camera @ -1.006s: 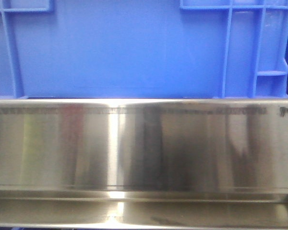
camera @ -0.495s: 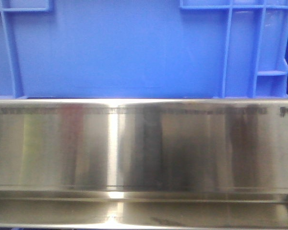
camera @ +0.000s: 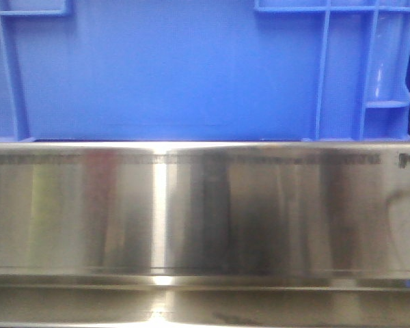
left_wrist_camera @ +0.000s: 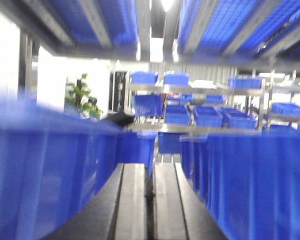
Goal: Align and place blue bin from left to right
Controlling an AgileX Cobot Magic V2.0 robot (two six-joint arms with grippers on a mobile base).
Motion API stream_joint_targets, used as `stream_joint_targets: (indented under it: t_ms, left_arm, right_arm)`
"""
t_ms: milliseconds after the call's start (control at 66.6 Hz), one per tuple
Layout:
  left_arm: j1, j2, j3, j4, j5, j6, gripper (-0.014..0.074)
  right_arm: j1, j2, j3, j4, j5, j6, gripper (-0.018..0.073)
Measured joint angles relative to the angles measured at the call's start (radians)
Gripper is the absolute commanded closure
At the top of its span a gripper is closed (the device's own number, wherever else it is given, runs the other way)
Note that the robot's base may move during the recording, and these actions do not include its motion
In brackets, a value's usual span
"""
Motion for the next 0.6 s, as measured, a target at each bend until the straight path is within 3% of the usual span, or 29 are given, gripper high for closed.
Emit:
stream_joint_targets:
  t_ms: [150,330,465,600]
  left_arm:
    - [0.0,-0.003,-0.153,0.001,0.126,0.0,0.0708]
    - [0.0,0.017,-0.387,0.007,0.387,0.0,0.0674]
    - [0.0,0.123,-0.579,0.007,0.575,0.0,0.049]
    - [0.0,0.272,-0.767,0.009,0.722,0.0,0.0225]
  right_arm:
    - [0.06,-0.001,-0.159,0.0,0.128,0.0,0.0629]
    - [0.105,0.078,-0.344,0.002,0.258,0.002,0.0624]
    - [0.13,0.223,-0.487,0.034,0.332,0.002,0.0624]
    - [0.155,0.378,-0.606,0.055,0.345,0.002,0.0624]
